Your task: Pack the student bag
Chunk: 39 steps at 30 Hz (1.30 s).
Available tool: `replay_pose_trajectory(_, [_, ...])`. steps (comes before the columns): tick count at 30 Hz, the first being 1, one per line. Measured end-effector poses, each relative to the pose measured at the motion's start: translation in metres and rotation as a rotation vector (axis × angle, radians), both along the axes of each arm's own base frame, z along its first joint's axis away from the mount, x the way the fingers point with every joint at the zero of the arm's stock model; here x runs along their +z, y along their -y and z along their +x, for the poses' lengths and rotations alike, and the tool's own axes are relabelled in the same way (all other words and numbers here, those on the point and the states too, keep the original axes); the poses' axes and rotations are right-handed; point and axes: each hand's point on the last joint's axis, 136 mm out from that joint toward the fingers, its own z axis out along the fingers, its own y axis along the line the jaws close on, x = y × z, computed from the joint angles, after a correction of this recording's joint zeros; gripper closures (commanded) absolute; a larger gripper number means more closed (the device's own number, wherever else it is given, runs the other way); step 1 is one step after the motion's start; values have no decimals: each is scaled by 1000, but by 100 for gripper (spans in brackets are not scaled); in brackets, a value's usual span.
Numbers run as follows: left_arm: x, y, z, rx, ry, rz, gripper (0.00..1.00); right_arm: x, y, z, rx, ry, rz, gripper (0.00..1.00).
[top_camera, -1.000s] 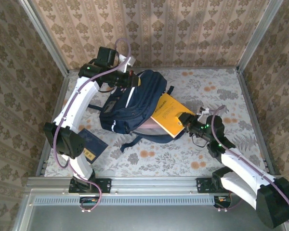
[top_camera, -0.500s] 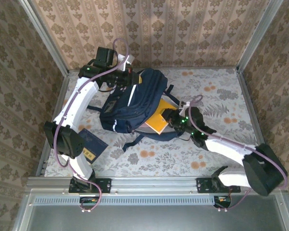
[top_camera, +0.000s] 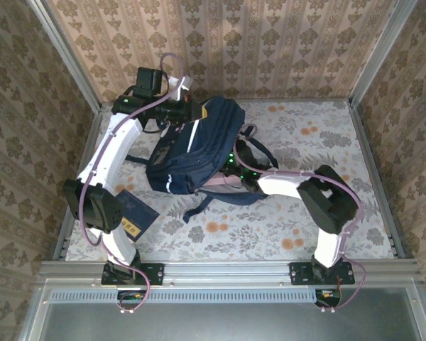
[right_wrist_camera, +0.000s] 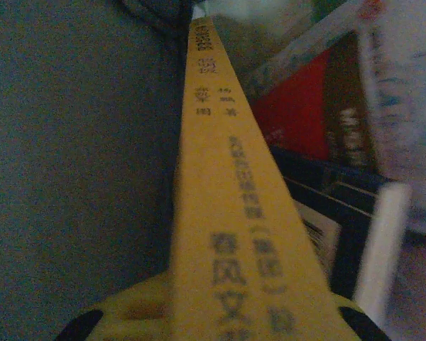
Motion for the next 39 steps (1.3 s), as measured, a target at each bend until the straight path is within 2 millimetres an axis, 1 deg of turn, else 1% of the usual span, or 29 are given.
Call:
replay_pose_trajectory(3, [1,-3,7,8,-12,-26,100,1,-22,14,14,24,18,36])
replay_pose_trajectory(5, [0,-5,11,13,-26,-39,100,7,-26,16,22,55,19,26])
replay_pose_trajectory(7, [0,-7,13,15,-32,-52,100,16,-24,16,28,95,1,17])
replay_pose_trajectory(10, [-2,-12,17,24,-37,-67,100,32,-9,6,26,164,-55,11])
replay_pose_trajectory(15, [-8,-21,26,48,-50,-84,100,71,30,-17,1,256,-111,10])
replay_pose_trajectory(17, [-9,-21,28,52,-50,-88,100,81,48,-27,-23,286,-141,11])
replay_pose_trajectory(20, [-14,-21,29,57,-57,-93,100,84,80,-46,-65,307,-199,12])
replay_pose_trajectory(22, [-19,-20,31,60,-61,-96,100,84,102,-58,-93,311,-230,15])
replay_pose_trajectory(26, [-29,-15,32,62,-74,-102,100,93,151,-81,-183,319,-250,23])
replay_pose_trajectory(27, [-32,-10,31,56,-76,-100,97,97,164,-87,-216,324,-248,24])
replay_pose_trajectory(29, [-39,1,30,42,-80,-92,83,103,187,-98,-272,334,-253,24])
replay_pose_trajectory(30, [-44,9,29,32,-83,-84,77,108,197,-104,-300,346,-253,24])
replay_pose_trajectory(32, [-56,26,27,9,-95,-70,69,116,209,-114,-327,368,-258,24])
replay_pose_trajectory(34, [-73,45,23,-14,-114,-48,61,124,216,-120,-345,388,-266,25])
replay_pose_trajectory(36, [-89,62,16,-33,-135,-18,56,126,220,-124,-350,397,-283,25])
replay_pose_trajectory(39, [-101,75,3,-48,-143,20,50,120,221,-125,-334,390,-324,27])
